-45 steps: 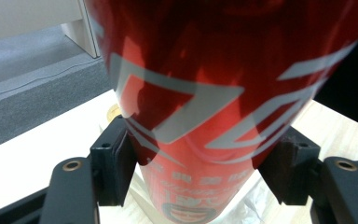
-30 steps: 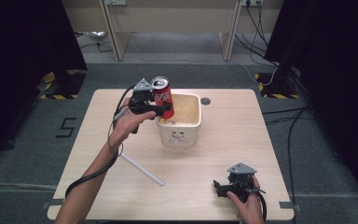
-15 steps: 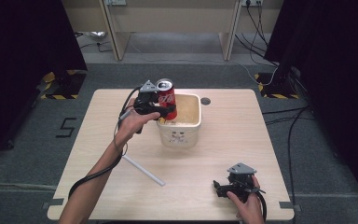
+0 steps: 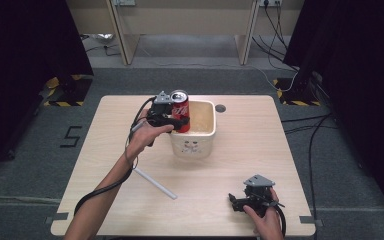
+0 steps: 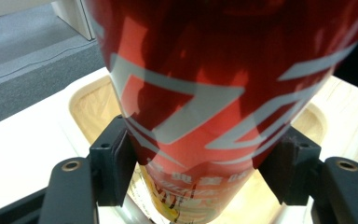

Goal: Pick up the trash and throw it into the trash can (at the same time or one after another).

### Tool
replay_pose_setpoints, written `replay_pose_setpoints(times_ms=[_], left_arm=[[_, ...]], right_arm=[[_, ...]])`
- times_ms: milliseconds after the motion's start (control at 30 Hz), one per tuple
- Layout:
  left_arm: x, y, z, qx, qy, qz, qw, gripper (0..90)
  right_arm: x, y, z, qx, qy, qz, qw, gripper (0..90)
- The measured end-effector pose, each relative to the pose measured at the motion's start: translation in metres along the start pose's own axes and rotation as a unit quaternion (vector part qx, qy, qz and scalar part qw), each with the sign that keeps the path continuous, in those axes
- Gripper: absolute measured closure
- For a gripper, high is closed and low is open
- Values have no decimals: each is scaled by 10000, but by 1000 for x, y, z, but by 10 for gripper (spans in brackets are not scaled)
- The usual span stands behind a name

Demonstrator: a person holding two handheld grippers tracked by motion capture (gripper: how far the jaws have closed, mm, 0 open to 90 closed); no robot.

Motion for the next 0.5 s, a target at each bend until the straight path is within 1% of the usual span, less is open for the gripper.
replay_pose_setpoints(times_ms=[133, 200, 333, 500], left_arm=[[-1, -1, -1, -13, -13, 9, 10000, 335], [-1, -1, -2, 13, -56, 41, 10000, 335], [0, -3, -5, 57, -75, 47, 9999, 335], [1, -5, -8, 57, -42, 67, 10000, 333]], right_arm=[[0, 0, 0, 7, 4, 1, 10000, 5], [0, 0, 0, 7, 9, 1, 10000, 5], [0, 0, 0, 5, 8, 1, 10000, 5], [0, 0, 0, -3, 31, 10, 10000, 5]])
Point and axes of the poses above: each handheld gripper's, and its own axes: y roughly backward along the jaws, z roughly out of its top, x roughly to its left, the point moved 1 cm from there along -y, roughly forward along the jaws, and after that the axes turned 5 degrees about -x, right-handed, at the moved point
